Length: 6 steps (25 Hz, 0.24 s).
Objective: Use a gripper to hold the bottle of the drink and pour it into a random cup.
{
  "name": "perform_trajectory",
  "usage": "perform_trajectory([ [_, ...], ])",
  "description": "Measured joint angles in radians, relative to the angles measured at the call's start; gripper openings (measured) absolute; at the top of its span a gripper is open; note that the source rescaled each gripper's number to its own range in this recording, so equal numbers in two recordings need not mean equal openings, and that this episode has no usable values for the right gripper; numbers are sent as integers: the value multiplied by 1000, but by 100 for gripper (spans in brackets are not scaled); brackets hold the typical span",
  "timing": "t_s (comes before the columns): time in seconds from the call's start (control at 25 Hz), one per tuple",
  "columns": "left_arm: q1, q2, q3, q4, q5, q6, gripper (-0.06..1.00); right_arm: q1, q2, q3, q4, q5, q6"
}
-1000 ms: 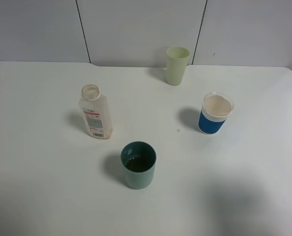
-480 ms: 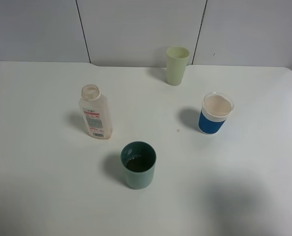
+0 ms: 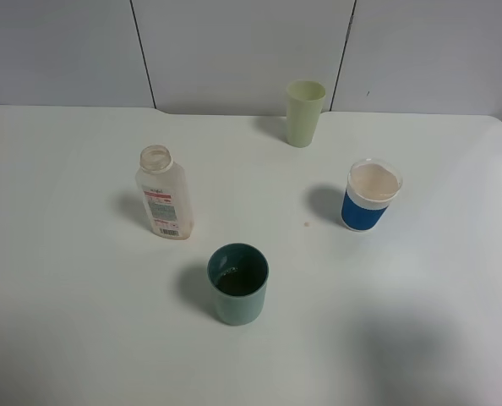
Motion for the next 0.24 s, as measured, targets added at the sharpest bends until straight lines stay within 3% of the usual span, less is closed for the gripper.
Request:
perform_trajectory([
  [0.24, 0, 0, 0, 0, 0, 0, 100, 0, 0, 0, 0, 0, 0],
])
